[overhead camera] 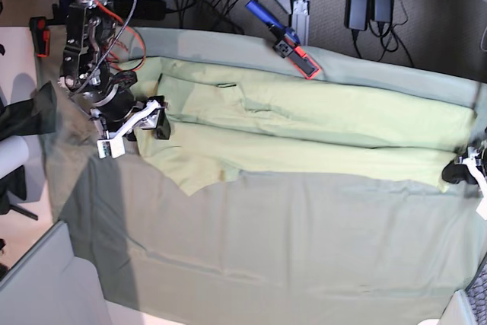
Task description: Fold the T-shirt properly
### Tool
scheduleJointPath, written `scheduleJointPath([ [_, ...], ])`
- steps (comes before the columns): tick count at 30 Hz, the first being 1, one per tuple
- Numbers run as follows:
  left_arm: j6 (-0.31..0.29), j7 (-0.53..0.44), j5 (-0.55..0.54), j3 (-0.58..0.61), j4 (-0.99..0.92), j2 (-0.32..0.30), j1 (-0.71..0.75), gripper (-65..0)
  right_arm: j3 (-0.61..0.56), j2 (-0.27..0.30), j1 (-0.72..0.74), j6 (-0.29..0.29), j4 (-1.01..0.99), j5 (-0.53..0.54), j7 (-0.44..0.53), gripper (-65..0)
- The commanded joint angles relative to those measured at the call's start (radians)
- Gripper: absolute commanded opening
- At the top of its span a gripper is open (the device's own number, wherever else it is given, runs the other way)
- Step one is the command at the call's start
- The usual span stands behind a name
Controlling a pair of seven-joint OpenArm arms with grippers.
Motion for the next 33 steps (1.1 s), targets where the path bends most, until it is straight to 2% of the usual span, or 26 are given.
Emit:
scheduleJointPath([
  [1, -0.016, -0.018, -0.016, -0.008, 0.014, -0.025, -0.021, -65.0, 0.023, 0.018, 0.015, 0.026, 0.019, 0.016, 0.013, -24.1],
  [5, -0.016, -0.018, -0.016, -0.008, 0.014, -0.024, -0.021, -65.0, 0.097, 0.018, 0.016, 0.026, 0.019, 0.095, -0.012, -24.1],
  [11, -0.016, -0.018, -0.031, -0.008, 0.014, -0.024, -0.022, -65.0, 0.225, 0.016, 0.039, 0.026, 0.024, 0.157, -0.011, -24.1],
  [14, -0.016, -0.018, -0.034, -0.008, 0.014, -0.023, -0.021, -65.0, 0.234, 0.011, 0.085, 0.026, 0.024, 0.16, -0.01, -24.1],
  [17, -0.016, -0.017, -0.035, -0.008, 0.014, -0.019, -0.021, -65.0, 0.229, -0.023, 0.154, 0.027, 0.019, 0.14, -0.011, -24.1],
  [21, -0.016, -0.016, -0.034, -0.008, 0.014, -0.011, -0.021, -65.0, 0.161, -0.075, 0.25, 0.026, -0.051, 0.057, 0.0, -24.1],
  [24, -0.016, -0.016, -0.034, -0.008, 0.014, -0.008, -0.021, -65.0, 0.066, -0.103, 0.311, 0.026, -0.154, -0.018, 0.049, -24.1],
  [29, -0.016, -0.017, -0.031, -0.008, 0.014, -0.008, -0.021, -65.0, -0.079, -0.115, 0.368, 0.026, -0.311, -0.088, 0.088, -24.1],
  [33, -0.016, -0.018, -0.034, -0.008, 0.014, -0.008, -0.021, -65.0, -0.132, -0.116, 0.365, 0.025, -0.346, -0.118, 0.097, -24.1],
])
